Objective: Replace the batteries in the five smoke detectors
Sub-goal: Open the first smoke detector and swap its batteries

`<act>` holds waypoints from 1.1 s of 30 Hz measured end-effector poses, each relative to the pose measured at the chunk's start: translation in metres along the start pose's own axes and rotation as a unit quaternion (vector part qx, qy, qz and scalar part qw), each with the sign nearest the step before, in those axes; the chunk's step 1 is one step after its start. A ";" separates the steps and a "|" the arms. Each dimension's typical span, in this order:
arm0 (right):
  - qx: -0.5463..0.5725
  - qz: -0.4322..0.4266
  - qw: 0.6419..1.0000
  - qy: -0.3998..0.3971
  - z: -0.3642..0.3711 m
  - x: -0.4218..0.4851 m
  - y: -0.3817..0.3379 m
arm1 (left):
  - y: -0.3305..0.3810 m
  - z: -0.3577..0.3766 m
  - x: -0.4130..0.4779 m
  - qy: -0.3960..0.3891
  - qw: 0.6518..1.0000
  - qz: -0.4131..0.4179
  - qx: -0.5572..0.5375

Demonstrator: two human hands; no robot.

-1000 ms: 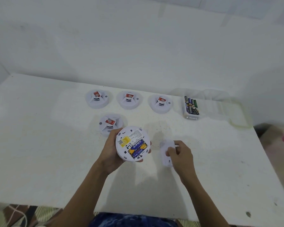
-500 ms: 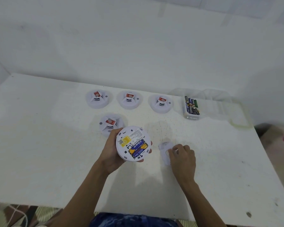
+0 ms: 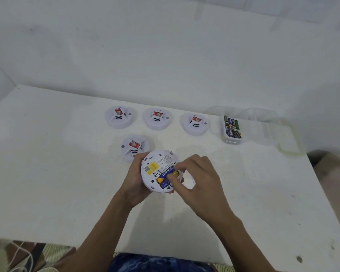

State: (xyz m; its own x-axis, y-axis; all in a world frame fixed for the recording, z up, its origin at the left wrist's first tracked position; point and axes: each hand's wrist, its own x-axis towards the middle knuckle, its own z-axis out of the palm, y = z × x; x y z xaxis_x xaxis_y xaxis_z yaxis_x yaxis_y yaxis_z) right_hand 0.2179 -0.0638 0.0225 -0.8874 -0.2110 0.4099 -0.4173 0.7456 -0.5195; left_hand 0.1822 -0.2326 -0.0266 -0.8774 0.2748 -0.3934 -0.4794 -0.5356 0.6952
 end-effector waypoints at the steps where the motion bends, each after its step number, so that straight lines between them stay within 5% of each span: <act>1: -0.015 -0.018 1.000 -0.009 0.003 0.001 -0.001 | 0.000 0.000 0.000 -0.003 1.000 -0.001 0.005; 11: -0.046 -0.071 0.993 -0.087 0.001 0.012 0.001 | 0.008 0.004 -0.006 -0.033 0.999 -0.029 -0.008; 20: -0.060 -0.072 0.994 -0.059 -0.003 0.018 -0.006 | 0.011 0.011 -0.005 -0.073 0.997 -0.006 -0.023; 33: -0.067 -0.154 0.959 -0.229 -0.027 0.044 0.000 | 0.018 0.019 -0.004 -0.101 0.991 -0.023 0.083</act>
State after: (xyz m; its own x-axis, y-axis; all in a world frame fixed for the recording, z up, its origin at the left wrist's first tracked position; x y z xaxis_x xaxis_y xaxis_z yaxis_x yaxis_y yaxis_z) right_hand 0.1840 -0.0556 0.0610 -0.7325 -0.6661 0.1404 -0.6710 0.6718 -0.3137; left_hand 0.1772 -0.2283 -0.0012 -0.8327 0.4587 -0.3101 -0.5006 -0.3842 0.7758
